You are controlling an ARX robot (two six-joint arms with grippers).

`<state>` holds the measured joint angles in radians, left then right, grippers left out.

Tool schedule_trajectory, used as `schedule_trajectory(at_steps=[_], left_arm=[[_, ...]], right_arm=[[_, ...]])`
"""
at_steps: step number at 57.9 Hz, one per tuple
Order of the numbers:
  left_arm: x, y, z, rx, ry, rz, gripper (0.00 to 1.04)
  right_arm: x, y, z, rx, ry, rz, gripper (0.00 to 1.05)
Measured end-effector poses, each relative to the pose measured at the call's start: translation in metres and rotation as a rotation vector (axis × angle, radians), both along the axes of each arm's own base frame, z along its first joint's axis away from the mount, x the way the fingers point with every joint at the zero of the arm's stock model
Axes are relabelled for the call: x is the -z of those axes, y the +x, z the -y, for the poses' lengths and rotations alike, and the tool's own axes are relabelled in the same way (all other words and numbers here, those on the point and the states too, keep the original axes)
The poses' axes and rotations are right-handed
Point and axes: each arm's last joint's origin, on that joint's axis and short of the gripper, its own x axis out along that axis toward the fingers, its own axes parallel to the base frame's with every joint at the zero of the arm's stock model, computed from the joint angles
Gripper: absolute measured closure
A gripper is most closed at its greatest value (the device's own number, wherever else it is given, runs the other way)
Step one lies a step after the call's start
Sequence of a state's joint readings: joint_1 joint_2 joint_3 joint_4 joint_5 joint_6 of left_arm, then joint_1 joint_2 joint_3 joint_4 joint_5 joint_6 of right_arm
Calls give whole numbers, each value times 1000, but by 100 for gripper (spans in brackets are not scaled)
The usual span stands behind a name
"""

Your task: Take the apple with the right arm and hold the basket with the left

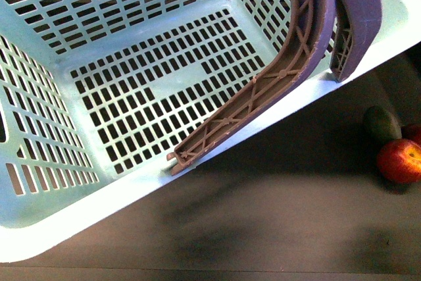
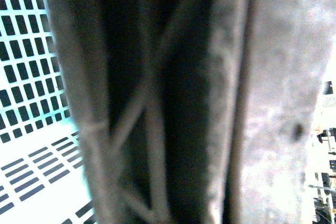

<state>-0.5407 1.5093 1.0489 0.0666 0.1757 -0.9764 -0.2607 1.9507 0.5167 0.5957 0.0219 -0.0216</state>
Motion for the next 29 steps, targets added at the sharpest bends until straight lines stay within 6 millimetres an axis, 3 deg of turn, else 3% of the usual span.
schedule_trajectory(at_steps=[9,29], left_arm=[[0,0,0,1,0,0,91],[0,0,0,0,0,0,91]], right_arm=[[26,22,-5,-9,14,-65,9],[47,54,-9,6,28,-101,9]])
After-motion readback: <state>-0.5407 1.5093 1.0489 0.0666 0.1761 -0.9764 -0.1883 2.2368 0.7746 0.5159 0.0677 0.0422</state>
